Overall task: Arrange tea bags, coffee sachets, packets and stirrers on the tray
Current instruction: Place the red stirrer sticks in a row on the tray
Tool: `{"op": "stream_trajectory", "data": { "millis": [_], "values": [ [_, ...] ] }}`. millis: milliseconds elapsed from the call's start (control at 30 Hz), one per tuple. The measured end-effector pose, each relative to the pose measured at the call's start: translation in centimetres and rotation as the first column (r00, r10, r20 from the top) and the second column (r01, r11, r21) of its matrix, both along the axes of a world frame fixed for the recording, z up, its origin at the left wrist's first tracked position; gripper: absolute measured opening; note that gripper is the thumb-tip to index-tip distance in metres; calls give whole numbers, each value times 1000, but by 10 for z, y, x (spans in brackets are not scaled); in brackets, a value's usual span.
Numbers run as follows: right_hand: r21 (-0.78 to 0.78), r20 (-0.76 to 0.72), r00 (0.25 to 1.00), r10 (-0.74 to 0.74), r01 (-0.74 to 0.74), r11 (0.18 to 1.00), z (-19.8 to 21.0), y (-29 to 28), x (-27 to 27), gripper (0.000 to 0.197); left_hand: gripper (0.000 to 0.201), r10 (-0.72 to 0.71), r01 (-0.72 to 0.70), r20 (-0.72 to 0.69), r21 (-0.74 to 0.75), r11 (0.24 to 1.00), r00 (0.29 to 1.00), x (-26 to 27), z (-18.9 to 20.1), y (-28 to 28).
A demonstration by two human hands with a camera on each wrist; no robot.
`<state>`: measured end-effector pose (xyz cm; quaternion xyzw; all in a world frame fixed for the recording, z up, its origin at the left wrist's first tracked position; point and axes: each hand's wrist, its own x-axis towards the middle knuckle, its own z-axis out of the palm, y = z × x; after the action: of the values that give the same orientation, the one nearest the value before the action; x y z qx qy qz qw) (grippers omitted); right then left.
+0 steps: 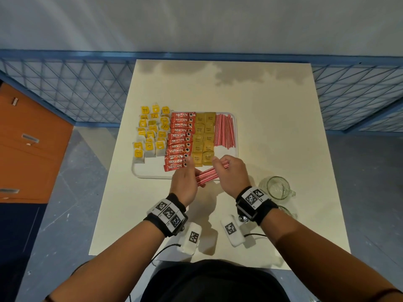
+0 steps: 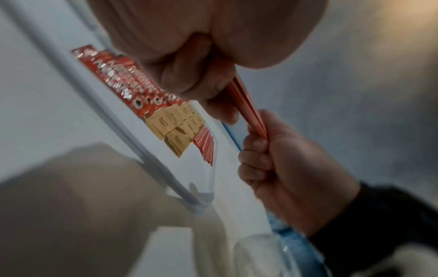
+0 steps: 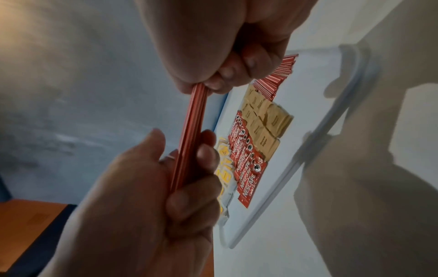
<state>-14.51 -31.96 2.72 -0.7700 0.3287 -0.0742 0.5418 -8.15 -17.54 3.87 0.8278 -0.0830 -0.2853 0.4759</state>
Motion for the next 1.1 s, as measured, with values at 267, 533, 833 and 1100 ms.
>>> {"op": "stream_trajectory", "data": {
  "millis": [267,533,833,1100],
  "values": [
    [14,-95,990,100,-99,995,4,-25,8,39,39,-540,541,-46,13,841,841,3,-5,10],
    [330,-56,995,77,-55,942,3,-28,8,35,38,-478,468,-132,-97,878,868,0,-5,-3],
    [463,-60,975,214,-163,871,2,-47,10,34,32,-491,477,-109,-131,869,864,6,-12,-23],
    [280,-171,940,295,-241,929,-1,-77,39,44,42,-559,560,-32,45,828,829,35,-26,-49]
  ]
}}
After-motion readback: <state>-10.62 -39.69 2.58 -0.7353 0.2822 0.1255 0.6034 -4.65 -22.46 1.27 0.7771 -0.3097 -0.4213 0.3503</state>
